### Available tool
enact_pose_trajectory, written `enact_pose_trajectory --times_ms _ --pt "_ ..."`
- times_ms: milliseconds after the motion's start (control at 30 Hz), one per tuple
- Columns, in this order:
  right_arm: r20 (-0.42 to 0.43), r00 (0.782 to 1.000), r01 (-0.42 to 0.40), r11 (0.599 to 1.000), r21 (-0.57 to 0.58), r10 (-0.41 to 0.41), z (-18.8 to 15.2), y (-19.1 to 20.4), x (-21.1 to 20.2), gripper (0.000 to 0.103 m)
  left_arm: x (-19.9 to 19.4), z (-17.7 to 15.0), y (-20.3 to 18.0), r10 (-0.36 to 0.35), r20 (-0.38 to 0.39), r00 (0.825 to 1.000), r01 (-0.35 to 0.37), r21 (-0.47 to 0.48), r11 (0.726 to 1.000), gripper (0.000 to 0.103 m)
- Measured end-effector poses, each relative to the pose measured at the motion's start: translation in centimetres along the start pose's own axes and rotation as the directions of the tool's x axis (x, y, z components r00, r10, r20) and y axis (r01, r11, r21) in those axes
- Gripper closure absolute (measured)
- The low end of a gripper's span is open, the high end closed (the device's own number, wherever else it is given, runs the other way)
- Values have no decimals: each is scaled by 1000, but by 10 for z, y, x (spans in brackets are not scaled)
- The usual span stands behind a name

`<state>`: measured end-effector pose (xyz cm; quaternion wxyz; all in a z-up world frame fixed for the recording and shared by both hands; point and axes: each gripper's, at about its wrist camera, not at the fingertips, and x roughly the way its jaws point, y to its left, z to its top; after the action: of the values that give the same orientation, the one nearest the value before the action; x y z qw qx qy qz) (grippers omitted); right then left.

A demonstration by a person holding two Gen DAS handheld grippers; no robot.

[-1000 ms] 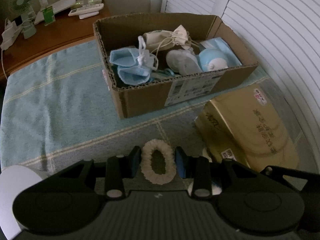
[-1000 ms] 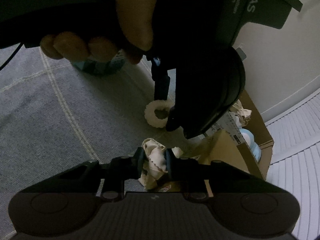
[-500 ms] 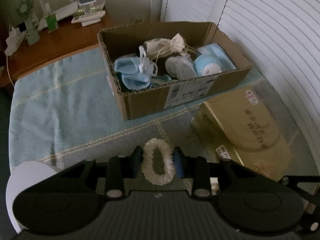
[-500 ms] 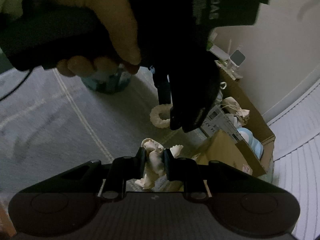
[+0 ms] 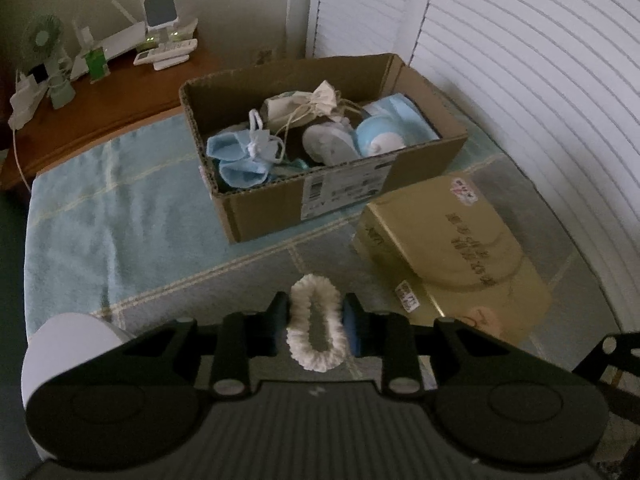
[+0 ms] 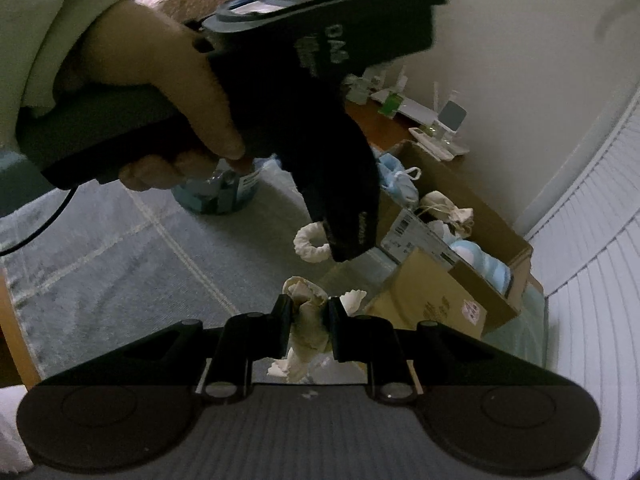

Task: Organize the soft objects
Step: 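Carry the cream cloth over the cardboard box and open the right tool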

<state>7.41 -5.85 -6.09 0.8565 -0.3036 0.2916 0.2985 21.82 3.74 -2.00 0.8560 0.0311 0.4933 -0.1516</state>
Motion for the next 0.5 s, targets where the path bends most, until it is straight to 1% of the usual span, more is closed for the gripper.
enact_pose_trajectory --times_ms 233,400,500 --pt "31 999 -13 995 96 10 -7 -17 -17 80 -5 0 4 -6 4 1000 6 -13 1000 76" --pt "57 998 4 990 144 -12 -8 -31 -27 80 -13 -4 6 -17 12 1000 17 -17 1000 76" --pt "65 997 26 983 180 -38 -9 -45 -30 80 -23 -9 6 -35 33 999 35 -11 999 76"
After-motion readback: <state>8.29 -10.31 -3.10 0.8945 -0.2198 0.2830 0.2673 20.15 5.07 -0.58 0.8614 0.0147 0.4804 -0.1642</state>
